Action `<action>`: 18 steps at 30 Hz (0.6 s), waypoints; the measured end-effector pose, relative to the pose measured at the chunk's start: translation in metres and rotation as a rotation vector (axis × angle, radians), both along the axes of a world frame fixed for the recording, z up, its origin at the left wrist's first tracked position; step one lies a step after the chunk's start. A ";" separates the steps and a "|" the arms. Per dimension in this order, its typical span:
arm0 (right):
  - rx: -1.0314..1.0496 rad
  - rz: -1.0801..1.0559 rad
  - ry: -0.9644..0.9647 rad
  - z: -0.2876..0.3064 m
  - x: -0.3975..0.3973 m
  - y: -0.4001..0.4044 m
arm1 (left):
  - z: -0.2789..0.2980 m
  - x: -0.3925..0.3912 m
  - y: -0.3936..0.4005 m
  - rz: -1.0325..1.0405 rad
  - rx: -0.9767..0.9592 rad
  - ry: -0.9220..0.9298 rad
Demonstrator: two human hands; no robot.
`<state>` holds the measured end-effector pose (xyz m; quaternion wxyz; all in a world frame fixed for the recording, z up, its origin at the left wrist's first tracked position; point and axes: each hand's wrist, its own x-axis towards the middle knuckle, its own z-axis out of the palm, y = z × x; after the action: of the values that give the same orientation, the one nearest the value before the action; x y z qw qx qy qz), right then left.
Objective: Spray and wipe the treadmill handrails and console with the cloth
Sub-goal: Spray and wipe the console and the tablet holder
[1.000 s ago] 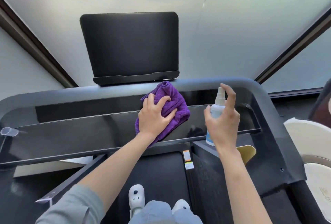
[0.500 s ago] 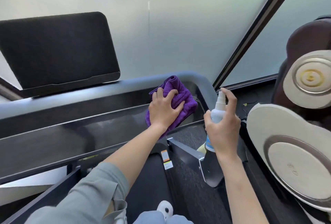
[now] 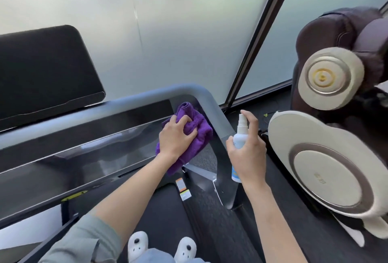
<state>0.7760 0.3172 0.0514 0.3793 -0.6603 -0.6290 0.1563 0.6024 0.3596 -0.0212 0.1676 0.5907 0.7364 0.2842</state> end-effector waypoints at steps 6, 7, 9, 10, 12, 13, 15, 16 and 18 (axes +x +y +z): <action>-0.006 -0.121 -0.070 0.014 0.002 0.015 | 0.014 -0.027 -0.019 0.215 0.087 -0.334; -0.009 -0.128 -0.067 0.013 0.001 0.016 | 0.017 -0.032 -0.020 0.204 0.092 -0.355; -0.025 -0.149 -0.032 0.010 -0.003 0.017 | 0.021 -0.042 -0.020 0.193 0.084 -0.379; -0.026 -0.166 -0.009 0.008 -0.007 0.014 | 0.022 -0.046 -0.023 0.196 0.076 -0.387; -0.011 -0.197 0.030 0.004 -0.013 0.010 | 0.023 -0.055 -0.028 0.196 0.081 -0.391; -0.012 -0.201 0.038 0.003 -0.016 0.009 | 0.023 -0.059 -0.030 0.193 0.086 -0.390; -0.042 -0.213 0.026 0.002 -0.017 0.007 | 0.025 -0.066 -0.032 0.169 0.089 -0.392; -0.053 -0.224 0.018 0.002 -0.016 0.006 | 0.026 -0.067 -0.032 0.159 0.088 -0.399; -0.044 -0.263 0.021 0.002 -0.013 0.001 | 0.029 -0.068 -0.033 0.147 0.090 -0.437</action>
<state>0.7634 0.3179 0.0531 0.3887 -0.7435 -0.5294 0.1259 0.5342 0.3269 0.0076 0.2756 0.4665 0.7103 0.4494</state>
